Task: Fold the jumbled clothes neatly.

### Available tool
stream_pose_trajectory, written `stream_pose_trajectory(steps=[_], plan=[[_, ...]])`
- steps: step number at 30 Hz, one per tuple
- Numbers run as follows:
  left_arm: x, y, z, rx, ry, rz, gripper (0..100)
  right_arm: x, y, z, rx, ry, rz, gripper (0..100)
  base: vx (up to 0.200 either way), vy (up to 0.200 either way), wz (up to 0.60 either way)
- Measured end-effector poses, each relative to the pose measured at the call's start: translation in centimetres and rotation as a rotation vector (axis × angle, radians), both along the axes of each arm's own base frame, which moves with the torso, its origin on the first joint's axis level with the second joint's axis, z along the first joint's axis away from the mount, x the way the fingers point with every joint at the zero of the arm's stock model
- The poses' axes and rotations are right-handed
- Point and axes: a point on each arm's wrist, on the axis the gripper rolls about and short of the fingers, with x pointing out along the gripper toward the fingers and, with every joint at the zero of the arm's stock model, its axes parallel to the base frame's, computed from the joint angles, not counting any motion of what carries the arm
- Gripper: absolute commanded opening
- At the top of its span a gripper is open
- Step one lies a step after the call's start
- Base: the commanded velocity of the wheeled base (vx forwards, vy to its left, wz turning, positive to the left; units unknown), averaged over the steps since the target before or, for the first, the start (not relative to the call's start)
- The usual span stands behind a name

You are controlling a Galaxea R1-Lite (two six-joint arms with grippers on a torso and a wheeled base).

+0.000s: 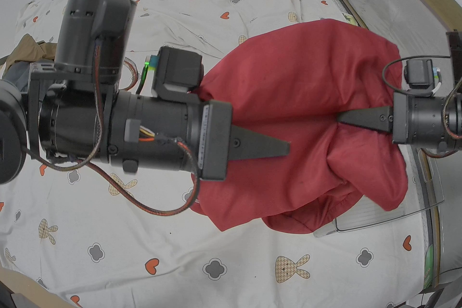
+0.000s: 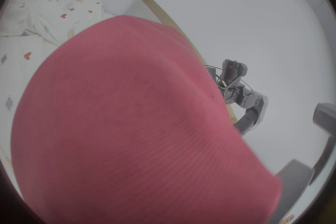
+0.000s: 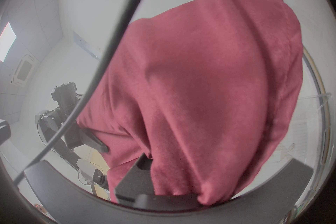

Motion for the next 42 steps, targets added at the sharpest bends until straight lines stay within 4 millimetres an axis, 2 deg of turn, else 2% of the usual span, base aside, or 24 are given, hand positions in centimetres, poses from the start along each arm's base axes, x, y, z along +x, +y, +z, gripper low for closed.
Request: stream_pose_trajectory(steps=[8, 17, 28, 42], plan=[[-0.9, -1.1, 1.9, -0.04, -0.029, -0.045, 0, -1.3, -2.4, 2.9, 0.022, -0.074, -0.069, 0, 0.0, 0.0, 0.0], [-1.2, -3.1, 3.8, -0.088, -0.073, -0.096, 0, -2.4, -5.3, 4.5, 0.019, -0.163, -0.17, 0, 0.0, 0.0, 0.0], [-0.7, -6.1, 5.4, -0.127, -0.104, -0.147, 0, -4.2, -7.8, 5.1, 0.019, -0.223, -0.284, 0, 0.0, 0.0, 0.0], [0.3, -10.4, 6.1, -0.141, -0.112, -0.199, 0, -5.8, -10.2, 4.7, -0.016, -0.262, -0.425, 0, 0.0, 0.0, 0.0]])
